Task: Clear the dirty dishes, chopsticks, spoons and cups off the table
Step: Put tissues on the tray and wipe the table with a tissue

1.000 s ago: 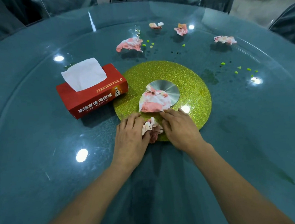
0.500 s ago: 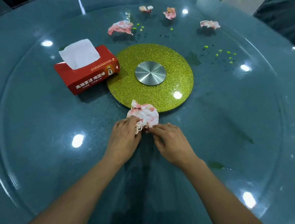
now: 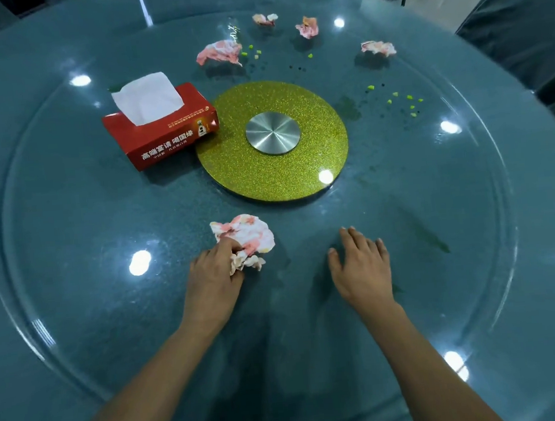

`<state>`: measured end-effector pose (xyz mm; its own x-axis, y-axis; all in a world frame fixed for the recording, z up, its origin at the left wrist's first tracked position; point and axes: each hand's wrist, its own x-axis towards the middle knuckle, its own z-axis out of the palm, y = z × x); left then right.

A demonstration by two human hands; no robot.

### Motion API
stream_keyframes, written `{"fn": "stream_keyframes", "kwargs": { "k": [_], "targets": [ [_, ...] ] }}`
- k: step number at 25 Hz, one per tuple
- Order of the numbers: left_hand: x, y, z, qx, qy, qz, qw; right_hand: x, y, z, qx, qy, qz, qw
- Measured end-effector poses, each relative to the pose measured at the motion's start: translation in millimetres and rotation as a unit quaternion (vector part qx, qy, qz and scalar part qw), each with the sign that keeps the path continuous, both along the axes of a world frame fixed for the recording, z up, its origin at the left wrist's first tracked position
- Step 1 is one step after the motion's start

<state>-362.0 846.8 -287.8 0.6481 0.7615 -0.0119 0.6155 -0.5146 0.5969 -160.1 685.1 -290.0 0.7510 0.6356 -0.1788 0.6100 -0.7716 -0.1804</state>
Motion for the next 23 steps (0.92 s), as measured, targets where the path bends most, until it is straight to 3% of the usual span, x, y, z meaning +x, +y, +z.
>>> {"fn": "stream_keyframes", "kwargs": {
  "k": [23],
  "targets": [
    [-5,-19,17,-0.032,-0.071,0.029,0.997,-40,21,14,-0.024,-0.004,0.039,0.999]
  ]
}}
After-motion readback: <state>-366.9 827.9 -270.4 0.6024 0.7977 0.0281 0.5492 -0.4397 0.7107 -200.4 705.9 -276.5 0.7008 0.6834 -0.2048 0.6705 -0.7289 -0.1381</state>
